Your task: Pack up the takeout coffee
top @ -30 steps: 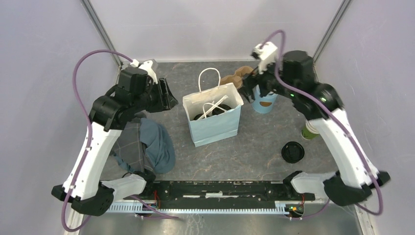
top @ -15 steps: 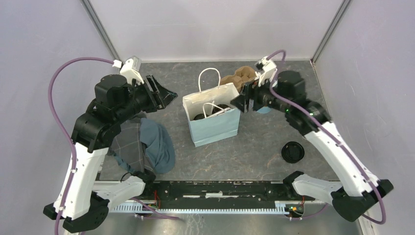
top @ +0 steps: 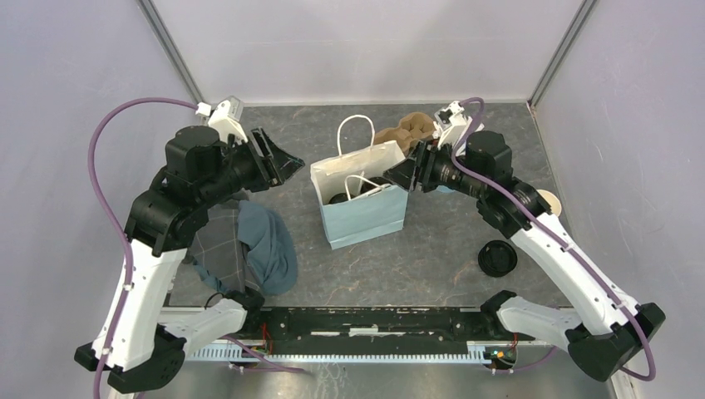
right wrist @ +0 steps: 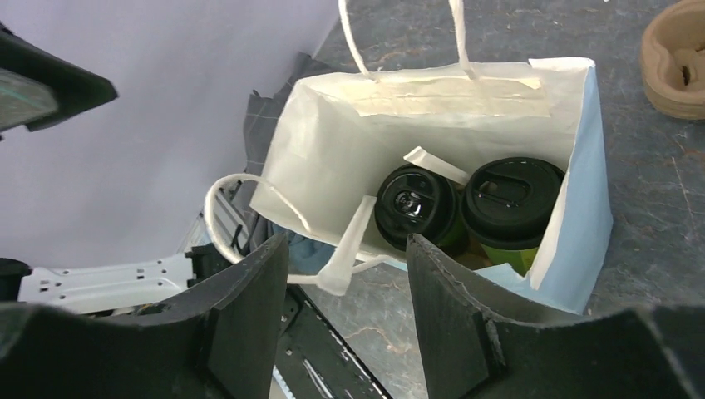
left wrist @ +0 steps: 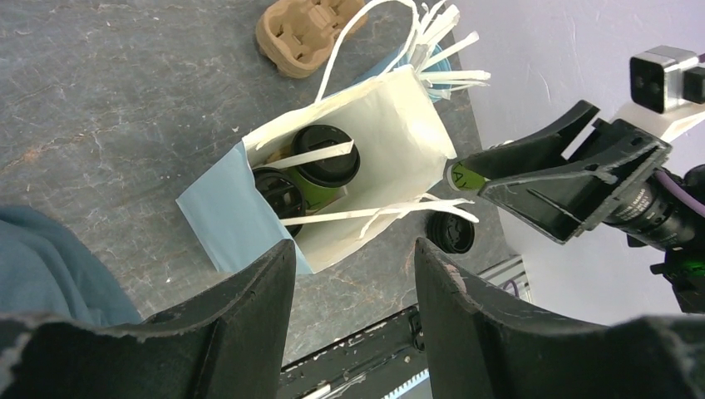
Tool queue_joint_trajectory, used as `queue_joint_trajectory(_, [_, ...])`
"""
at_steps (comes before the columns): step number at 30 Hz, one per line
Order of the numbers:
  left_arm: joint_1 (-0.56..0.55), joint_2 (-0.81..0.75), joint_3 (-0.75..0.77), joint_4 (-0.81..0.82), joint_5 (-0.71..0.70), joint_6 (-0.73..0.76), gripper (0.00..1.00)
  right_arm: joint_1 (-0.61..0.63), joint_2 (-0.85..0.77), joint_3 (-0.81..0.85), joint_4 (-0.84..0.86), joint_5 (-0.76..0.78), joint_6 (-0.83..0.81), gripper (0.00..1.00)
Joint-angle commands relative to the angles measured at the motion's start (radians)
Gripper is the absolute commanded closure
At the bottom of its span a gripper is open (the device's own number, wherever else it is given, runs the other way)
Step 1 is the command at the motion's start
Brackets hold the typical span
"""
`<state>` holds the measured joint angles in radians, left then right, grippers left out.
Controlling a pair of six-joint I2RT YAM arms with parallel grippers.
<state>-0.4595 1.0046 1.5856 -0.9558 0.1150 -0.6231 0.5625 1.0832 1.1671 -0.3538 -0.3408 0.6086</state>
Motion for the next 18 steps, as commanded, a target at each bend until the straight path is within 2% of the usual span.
queue_joint_trajectory(1, [0.001,0.015,0.01,0.021,0.028,-0.001,0.39,0.007,-0.041,-0.01,0.057,-0.028,0.06,0.43])
queue_joint_trajectory(4, [0.001,0.032,0.012,0.021,0.037,0.01,0.39,0.012,-0.048,-0.061,0.074,-0.039,0.083,0.48])
queue_joint_trajectory(11, [0.001,0.056,0.018,0.026,0.044,0.027,0.39,0.034,-0.049,-0.137,0.142,-0.025,0.104,0.5])
queue_joint_trajectory(15, [0.001,0.068,0.026,0.027,0.045,0.034,0.39,0.045,-0.019,-0.132,0.179,-0.006,0.089,0.53])
queue_joint_trajectory(18, [0.001,0.074,0.035,0.025,0.04,0.039,0.39,0.054,0.008,-0.105,0.176,0.007,0.052,0.59])
